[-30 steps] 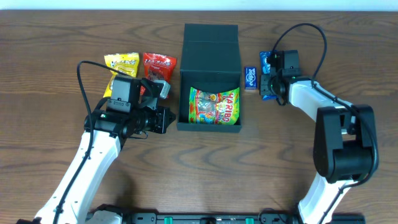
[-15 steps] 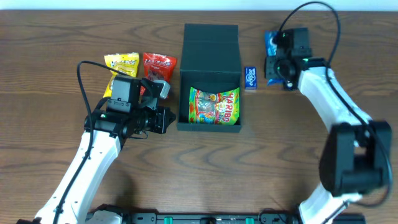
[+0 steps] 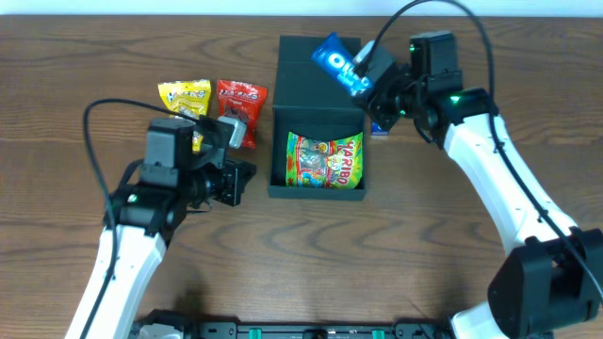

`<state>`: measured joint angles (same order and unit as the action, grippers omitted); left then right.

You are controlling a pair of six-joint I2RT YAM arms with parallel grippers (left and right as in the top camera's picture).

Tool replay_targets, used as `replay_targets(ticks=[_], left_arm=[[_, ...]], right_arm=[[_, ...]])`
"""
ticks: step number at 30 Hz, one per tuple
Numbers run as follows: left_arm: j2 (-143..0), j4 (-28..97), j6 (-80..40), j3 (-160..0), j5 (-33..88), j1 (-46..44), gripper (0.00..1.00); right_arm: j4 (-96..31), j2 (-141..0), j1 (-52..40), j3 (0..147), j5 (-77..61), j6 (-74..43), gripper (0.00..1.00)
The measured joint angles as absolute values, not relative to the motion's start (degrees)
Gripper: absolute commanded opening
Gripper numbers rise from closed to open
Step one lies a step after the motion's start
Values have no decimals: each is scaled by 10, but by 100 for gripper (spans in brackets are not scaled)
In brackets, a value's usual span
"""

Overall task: Pack container
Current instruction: 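Carry the Oreo pack with right gripper into the box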

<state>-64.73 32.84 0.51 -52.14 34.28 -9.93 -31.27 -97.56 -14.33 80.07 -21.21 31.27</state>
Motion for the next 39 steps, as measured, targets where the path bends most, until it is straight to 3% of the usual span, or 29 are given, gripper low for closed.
replay_targets(ticks=[6,7,9,17,32,34,35,36,39], left_arm=[[-591,329,31,-521,319,-92,6],[-586,329,33,-521,310,-92,19],[-576,329,39,-521,290,-91,95],[-573,330,43,-521,259,-91,95],[-573,331,44,-521,253,-91,95],[-573,331,44,-521,253,-91,95],[-573,331,44,-521,253,-91,95],[-573,331,44,-521,253,-91,95],[-573,331,44,-521,253,-91,95]], right_arm=[[-332,-1003,-181,801,-249,514,1],[-331,-1016,-189,801,-252,536,1],[-330,-1052,-199,801,-255,568,1],[-301,-1141,-205,801,-257,594,1],[-265,-1150,-205,801,-199,634,3],[-265,-1150,-205,801,-191,638,19],[-265,-1150,-205,801,-189,640,50],[-265,-1150,-205,801,-187,641,99],[-270,-1150,-205,801,-186,645,99]])
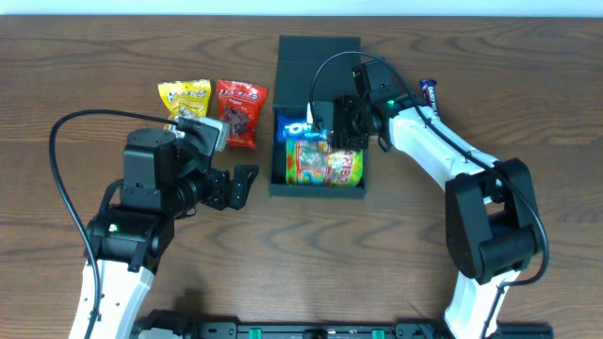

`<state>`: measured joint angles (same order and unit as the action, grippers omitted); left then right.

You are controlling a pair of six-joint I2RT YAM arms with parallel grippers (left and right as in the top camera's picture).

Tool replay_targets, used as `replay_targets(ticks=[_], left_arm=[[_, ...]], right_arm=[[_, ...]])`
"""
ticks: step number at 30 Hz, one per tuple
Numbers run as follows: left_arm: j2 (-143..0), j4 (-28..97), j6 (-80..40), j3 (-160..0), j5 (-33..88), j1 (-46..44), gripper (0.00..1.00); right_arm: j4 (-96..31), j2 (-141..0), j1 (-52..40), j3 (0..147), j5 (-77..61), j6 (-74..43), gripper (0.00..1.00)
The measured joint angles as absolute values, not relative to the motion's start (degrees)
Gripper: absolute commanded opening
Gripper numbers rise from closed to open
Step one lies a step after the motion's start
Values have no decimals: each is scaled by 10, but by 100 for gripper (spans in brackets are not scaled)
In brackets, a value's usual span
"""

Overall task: Pack container
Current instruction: 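Carry the Oreo pack with right gripper into the box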

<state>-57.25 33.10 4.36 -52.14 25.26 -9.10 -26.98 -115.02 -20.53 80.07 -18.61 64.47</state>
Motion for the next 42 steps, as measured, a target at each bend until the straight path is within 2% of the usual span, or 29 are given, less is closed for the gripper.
replay_targets(ticks=[10,16,17,18,19,20,26,31,35,42], left_arm=[[-573,343,44,-521,253,-91,95],[-573,358,44,-521,252,-91,95],[-573,358,44,-521,252,-91,95],[-573,358,44,-521,253,-91,95],[-573,358,44,-521,252,-91,95],[-573,358,44,-521,253,-91,95],[-573,358,44,-521,252,-91,95],[-573,359,44,-521,252,-91,95],[-573,360,44,-521,252,-91,95],[-573,361,44,-521,253,-91,95]], right_arm=[[-263,-1144,-208,801,-183,604,99],[-263,-1063,-213,801,-195,498,99],[-264,-1047,-214,801,-197,476,88],[-272,-1024,-215,801,-201,434,57],[-282,-1010,-215,801,-202,414,12],[-295,-1002,-215,802,-203,397,2],[-395,-996,-202,803,-185,296,2],[-437,-1000,-149,803,-123,152,1],[-439,-1001,-110,794,-109,65,1],[-370,-1002,-112,692,-107,-21,1]])
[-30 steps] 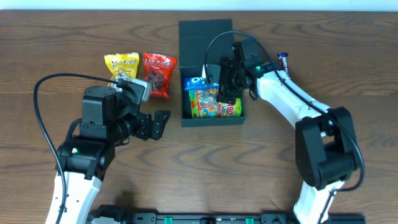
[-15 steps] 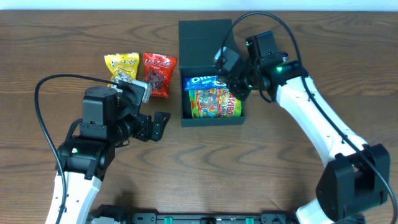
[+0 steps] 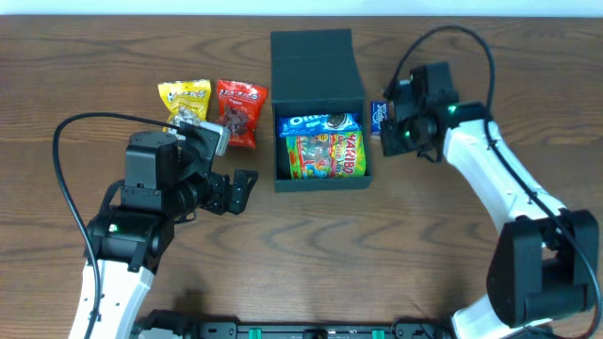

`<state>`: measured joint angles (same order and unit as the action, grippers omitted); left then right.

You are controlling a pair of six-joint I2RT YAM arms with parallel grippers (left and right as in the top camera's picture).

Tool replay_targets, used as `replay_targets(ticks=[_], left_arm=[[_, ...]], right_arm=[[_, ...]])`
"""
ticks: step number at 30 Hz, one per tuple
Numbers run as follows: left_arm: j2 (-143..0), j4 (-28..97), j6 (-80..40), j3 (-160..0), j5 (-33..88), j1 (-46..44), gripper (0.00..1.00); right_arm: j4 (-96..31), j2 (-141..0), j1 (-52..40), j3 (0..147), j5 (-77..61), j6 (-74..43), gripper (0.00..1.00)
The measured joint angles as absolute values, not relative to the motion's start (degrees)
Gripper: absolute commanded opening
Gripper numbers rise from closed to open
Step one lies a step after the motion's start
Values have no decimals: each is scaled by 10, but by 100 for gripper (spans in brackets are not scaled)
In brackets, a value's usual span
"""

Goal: Pack container

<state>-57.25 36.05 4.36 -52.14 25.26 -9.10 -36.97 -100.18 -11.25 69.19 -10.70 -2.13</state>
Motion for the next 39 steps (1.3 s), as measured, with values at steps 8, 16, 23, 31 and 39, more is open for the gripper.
replay_targets(ticks=[8,16,23,31,39], left_arm=[[-573,361,44,-521,252,-91,95],[-573,361,44,-521,252,-91,95],[-573,361,44,-521,253,-91,95],[-573,333,44,-521,252,-91,95],[-593,280,44,-521,183,-91,95]], right_arm=[[-309,-1009,-120,624,-157,-68,2],[-300,-1009,-140,622,-189,-73,2],[-296,-1009,-153,622,-189,-73,2],[-295,-1009,-147,622,-168,-76,99],[-294,-1009,-129,622,-180,-76,99]])
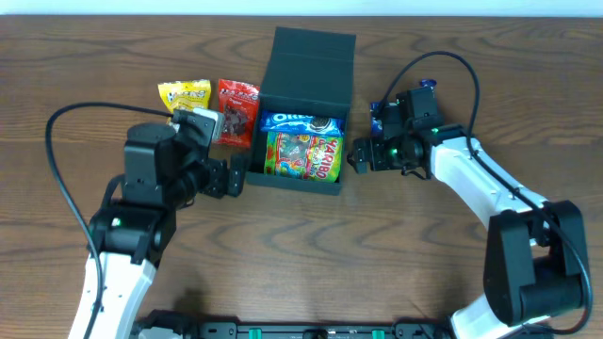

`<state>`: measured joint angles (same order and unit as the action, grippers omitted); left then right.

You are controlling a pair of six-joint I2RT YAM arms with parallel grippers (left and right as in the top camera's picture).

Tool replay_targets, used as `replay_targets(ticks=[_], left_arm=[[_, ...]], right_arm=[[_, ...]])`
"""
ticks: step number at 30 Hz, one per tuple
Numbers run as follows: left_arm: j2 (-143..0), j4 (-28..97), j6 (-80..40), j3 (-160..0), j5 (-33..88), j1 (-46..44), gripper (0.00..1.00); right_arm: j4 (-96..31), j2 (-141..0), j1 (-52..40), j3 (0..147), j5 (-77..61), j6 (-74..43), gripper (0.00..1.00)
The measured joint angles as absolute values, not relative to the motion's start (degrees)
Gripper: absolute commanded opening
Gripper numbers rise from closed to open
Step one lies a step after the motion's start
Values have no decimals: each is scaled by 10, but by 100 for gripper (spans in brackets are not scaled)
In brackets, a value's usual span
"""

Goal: Pack container

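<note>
The black box (300, 181) lies mid-table with its lid (308, 58) folded open at the back, turned slightly askew. Inside are a blue Oreo pack (300, 122) and, in front of it, a Haribo bag (303, 155). My right gripper (358, 155) is at the box's right wall, jaws apart and empty. My left gripper (236, 175) stands open by the box's left wall. A yellow snack bag (184, 95) and a red snack bag (236, 108) lie left of the box, the red one touching it.
A small blue packet (376, 119) lies right of the box, mostly behind my right arm. A dark candy bar (429, 85) shows further back right. Cables loop over both arms. The table's far edge runs just behind the lid.
The box has shifted left and turned slightly, now touching the red bag. My right gripper moved from over the small blue packet to the box's right wall. My left gripper is closer to the box.
My right gripper first held the Oreo pack above the box's back right, with only the Haribo bag inside. Then it was down in the box with the pack. Then the Oreo pack lay inside and the gripper was over the small blue packet. Now the box sits further left.
</note>
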<state>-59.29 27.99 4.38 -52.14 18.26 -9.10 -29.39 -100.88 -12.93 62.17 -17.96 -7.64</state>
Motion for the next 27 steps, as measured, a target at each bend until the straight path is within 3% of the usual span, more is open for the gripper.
replay_targets(ticks=[2,3,9,11,17,27], left_arm=[[-625,271,44,-521,143,-91,99],[-644,269,44,-522,129,-91,92],[-797,241,39,-522,85,-90,19],[-839,220,20,-522,67,-84,6],[-894,190,-41,-522,95,-52,6],[-973,170,-73,-522,205,-74,6]], right_arm=[[-293,-1009,-126,622,-181,-76,99],[-293,-1009,-126,622,-182,-76,99],[-293,-1009,-117,622,-185,-74,99],[-295,-1009,-114,622,-184,-74,98],[-300,-1009,-111,622,-185,-74,99],[-295,-1009,-75,622,-185,-92,99]])
